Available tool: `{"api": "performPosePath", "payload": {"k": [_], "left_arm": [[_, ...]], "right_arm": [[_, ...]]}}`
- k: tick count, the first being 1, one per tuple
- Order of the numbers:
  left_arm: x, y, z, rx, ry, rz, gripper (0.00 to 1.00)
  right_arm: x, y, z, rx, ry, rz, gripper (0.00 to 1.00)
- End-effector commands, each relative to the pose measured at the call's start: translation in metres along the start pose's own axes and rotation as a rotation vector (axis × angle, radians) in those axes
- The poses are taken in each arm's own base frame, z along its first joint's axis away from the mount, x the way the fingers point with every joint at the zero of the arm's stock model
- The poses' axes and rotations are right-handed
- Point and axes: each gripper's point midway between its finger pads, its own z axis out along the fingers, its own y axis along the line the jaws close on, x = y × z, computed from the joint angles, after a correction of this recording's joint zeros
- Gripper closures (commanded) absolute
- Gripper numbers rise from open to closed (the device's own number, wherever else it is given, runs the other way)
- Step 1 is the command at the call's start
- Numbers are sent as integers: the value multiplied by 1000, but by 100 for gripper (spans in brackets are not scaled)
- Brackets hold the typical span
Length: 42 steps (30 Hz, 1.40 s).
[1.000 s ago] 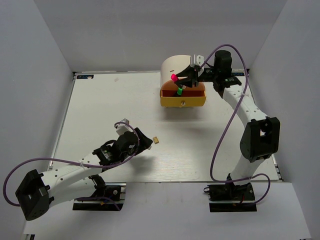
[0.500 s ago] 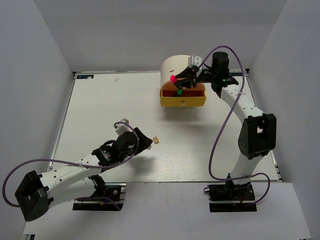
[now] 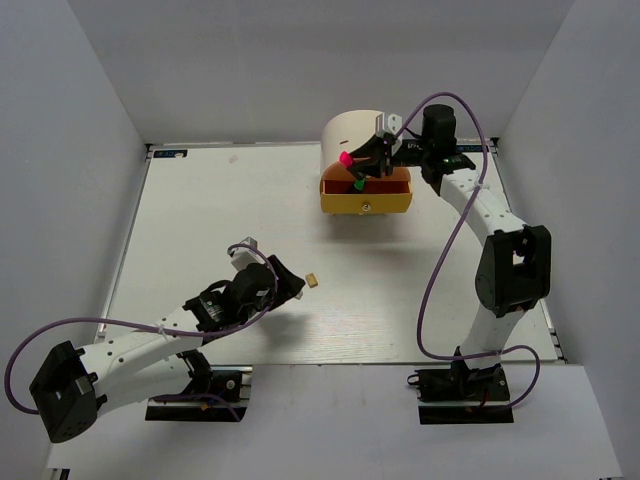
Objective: Sort the stationery into containers
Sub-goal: Place the pen in the drawer.
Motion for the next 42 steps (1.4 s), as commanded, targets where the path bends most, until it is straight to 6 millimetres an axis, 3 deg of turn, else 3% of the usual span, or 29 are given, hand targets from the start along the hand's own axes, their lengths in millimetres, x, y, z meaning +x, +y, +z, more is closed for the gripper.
{"api": "performPosePath", "payload": {"k": [1, 20, 42], "left_arm": [[-4, -3, -3, 11, -18, -2, 28], [-4, -3, -3, 11, -18, -2, 28], [-6, -2, -3, 8, -27, -2, 28]], "right_arm": [[4, 2, 2, -13, -4, -5, 100], [6, 16, 9, -47, -15, 37, 100], [9, 5, 19, -5, -34, 71, 100]]}}
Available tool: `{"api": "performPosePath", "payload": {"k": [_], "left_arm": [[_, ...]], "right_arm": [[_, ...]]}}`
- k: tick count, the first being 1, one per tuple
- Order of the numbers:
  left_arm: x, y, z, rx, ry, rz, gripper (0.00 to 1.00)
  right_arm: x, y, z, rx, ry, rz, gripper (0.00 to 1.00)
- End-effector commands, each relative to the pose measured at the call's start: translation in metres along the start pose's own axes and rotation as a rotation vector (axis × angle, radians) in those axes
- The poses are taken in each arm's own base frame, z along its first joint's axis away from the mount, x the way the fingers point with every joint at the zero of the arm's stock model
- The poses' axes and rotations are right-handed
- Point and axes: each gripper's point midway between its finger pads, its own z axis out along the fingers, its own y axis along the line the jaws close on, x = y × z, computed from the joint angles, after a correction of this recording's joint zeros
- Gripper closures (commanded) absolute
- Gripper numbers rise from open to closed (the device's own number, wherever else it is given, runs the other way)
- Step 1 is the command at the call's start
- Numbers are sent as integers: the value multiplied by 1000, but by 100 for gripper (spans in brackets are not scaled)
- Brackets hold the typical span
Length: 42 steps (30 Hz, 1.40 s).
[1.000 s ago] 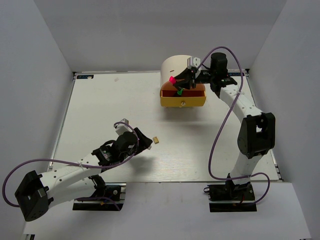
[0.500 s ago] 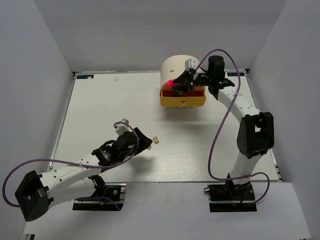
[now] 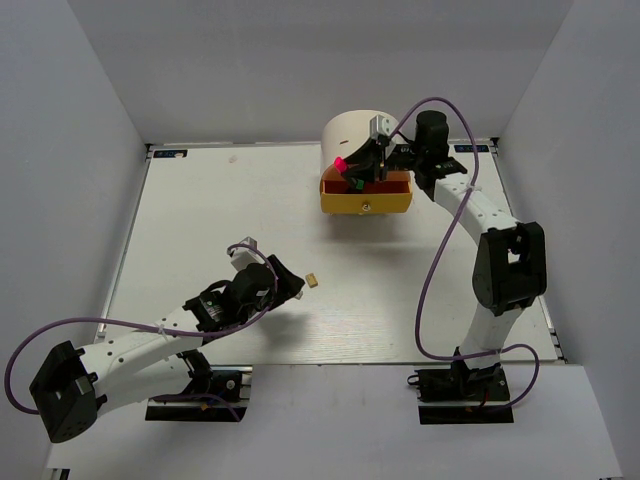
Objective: Sort the stationery into containers
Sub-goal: Place the pen in the drawer.
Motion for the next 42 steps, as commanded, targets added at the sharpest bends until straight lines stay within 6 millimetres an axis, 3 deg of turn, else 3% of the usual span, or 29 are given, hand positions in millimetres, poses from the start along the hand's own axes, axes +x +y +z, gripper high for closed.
{"api": "performPosePath", "payload": {"k": [1, 12, 23, 31, 42], "left_arm": [[-4, -2, -3, 11, -19, -2, 28], [-3, 2, -3, -5, -13, 5, 28], [-4, 2, -3, -9, -21, 5, 28], [-4, 2, -3, -9, -21, 5, 28], [-5, 0, -3, -1, -25, 1, 28]], "right_arm": [[-1, -7, 6, 6, -22, -14, 100], [-1, -11, 21, -7, -46, -15, 100], [10, -27, 12, 88, 16, -114, 100], [21, -15, 3, 85, 60, -122, 100], [18, -3, -12, 117, 80, -140, 100]]}}
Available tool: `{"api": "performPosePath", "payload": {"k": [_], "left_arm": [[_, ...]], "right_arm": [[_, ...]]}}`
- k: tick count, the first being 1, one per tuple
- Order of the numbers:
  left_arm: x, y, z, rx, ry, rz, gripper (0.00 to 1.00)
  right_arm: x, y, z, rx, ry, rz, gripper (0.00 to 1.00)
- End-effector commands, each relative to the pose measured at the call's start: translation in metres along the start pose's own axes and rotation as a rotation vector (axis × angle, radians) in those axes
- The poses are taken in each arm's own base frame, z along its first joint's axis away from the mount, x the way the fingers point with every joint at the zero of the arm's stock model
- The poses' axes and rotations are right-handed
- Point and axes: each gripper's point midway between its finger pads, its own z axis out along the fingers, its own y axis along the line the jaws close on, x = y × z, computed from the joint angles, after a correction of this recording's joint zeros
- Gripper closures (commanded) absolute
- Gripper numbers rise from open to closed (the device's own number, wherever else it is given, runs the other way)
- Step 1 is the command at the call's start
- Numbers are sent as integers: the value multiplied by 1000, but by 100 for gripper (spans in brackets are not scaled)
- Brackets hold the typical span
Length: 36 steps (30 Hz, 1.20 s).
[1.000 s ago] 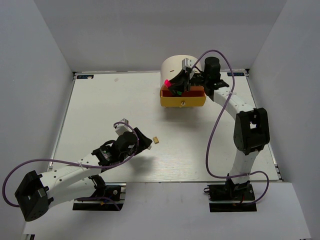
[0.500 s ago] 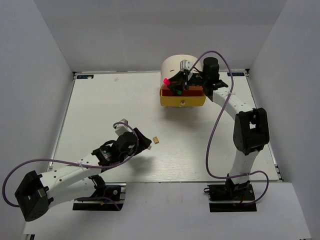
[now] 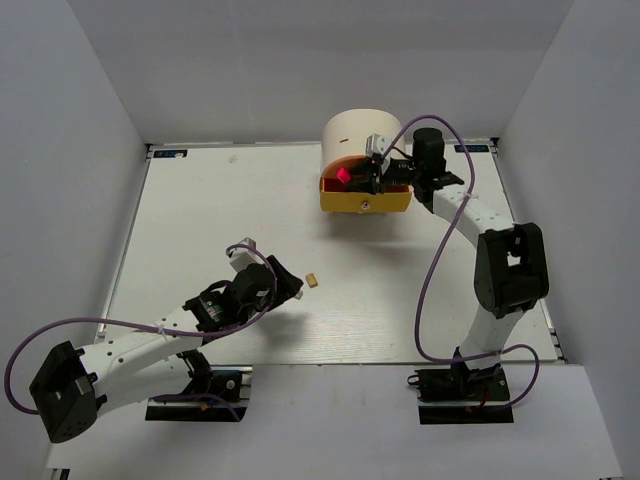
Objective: Sort the stationery into containers
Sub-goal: Place the pen in the drawer.
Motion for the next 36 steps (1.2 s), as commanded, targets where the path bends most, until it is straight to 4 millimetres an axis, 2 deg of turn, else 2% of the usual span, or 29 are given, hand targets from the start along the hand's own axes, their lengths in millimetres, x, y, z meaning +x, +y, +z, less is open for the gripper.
{"api": "performPosePath", "payload": {"k": [1, 6, 7, 9, 10, 13, 14, 20, 23, 25, 28, 29, 30, 31, 33, 34, 36], "left_arm": [[-4, -5, -3, 20, -17, -5, 28], [-4, -5, -3, 20, -17, -5, 28], [-4, -5, -3, 20, -17, -5, 28], [-4, -5, -3, 20, -17, -5, 28], [-4, -5, -3, 20, -17, -5, 28], [-4, -5, -3, 20, -17, -5, 28], [-4, -5, -3, 20, -17, -5, 28], [-4, -5, -3, 20, -17, -5, 28], [-4, -5, -3, 20, -17, -5, 28], [-3, -3, -3, 12, -14, -2, 28], [-2, 0, -3, 3, -10, -8, 28], [-2, -1, -3, 3, -10, -18, 28], [-2, -1, -3, 3, -10, -18, 28], [-2, -1, -3, 3, -10, -18, 28], [-4, -3, -5, 11, -13, -32, 28], [-1, 1, -4, 1, -10, -37, 29], [-1, 1, -4, 1, -10, -37, 31]], "right_arm": [[-23, -4, -12, 38, -9, -80, 100], [-22, -2, -16, 47, 2, -77, 99], [-20, -2, -16, 48, 6, -76, 92], [-21, -4, -18, 54, 11, -78, 85], [-21, -3, -17, 52, 14, -77, 77], [-21, 0, -17, 42, 19, -78, 67], [-20, 0, -18, 44, 22, -86, 55], [-21, 2, -20, 46, 26, -82, 40], [-25, 3, -21, 46, 19, -76, 40], [-36, 4, -23, 49, -1, -82, 41], [-53, 7, -28, 66, -17, -65, 57], [-57, 7, -32, 80, -11, -58, 67], [-60, 10, -34, 82, -8, -34, 91], [-60, 14, -35, 67, 5, -6, 100], [-38, 33, -40, 15, 84, 70, 100], [-33, 36, -39, -10, 96, 79, 100], [-12, 58, -46, -68, 164, 138, 100]]}}
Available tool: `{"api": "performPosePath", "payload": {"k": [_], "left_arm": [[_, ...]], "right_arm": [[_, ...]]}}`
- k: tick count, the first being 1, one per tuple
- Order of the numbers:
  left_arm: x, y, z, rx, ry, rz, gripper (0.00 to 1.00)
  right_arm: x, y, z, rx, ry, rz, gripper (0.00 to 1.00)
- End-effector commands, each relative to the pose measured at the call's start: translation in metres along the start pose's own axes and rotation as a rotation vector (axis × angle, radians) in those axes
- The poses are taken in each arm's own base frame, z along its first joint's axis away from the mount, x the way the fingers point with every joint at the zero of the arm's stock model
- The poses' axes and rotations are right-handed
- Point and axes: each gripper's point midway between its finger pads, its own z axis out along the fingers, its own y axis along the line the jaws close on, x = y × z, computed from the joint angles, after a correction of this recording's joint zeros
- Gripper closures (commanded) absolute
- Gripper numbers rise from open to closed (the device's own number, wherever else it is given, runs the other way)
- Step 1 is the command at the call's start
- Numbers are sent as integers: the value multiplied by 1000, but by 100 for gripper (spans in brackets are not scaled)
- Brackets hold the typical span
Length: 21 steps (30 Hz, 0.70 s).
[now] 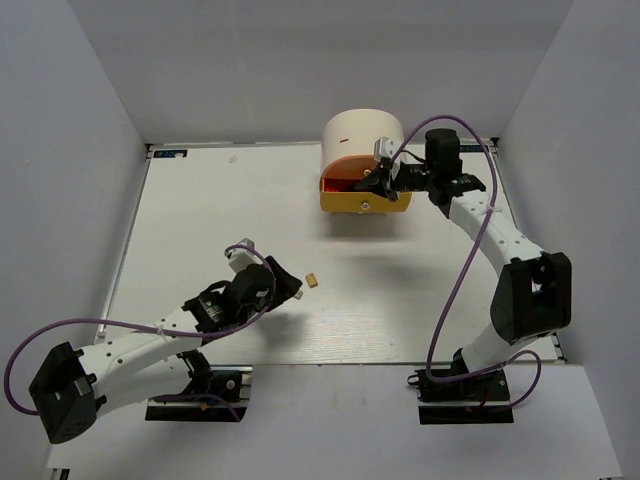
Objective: Sort the stationery into containers
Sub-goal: Place the pen in the drawer, then close the drawer in the storage box.
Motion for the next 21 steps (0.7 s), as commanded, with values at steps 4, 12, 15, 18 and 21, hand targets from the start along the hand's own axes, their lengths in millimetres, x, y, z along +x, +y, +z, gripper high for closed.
{"api": "performPosePath", "payload": {"k": [4, 12, 15, 18, 21], "left_arm": [[3, 4, -1, -1, 2, -19, 31], [7, 5, 2, -22, 20, -28, 29], [7, 5, 2, -22, 20, -28, 29], [7, 5, 2, -22, 20, -28, 29], [7, 5, 2, -22, 20, -28, 29]], "right_arm": [[59, 27, -15, -58, 204, 96, 100], [94, -10, -19, 114, 346, 82, 100], [104, -26, -23, 208, 383, 84, 100], [111, -43, -25, 276, 414, 84, 100], [115, -48, -29, 325, 421, 74, 100]]}}
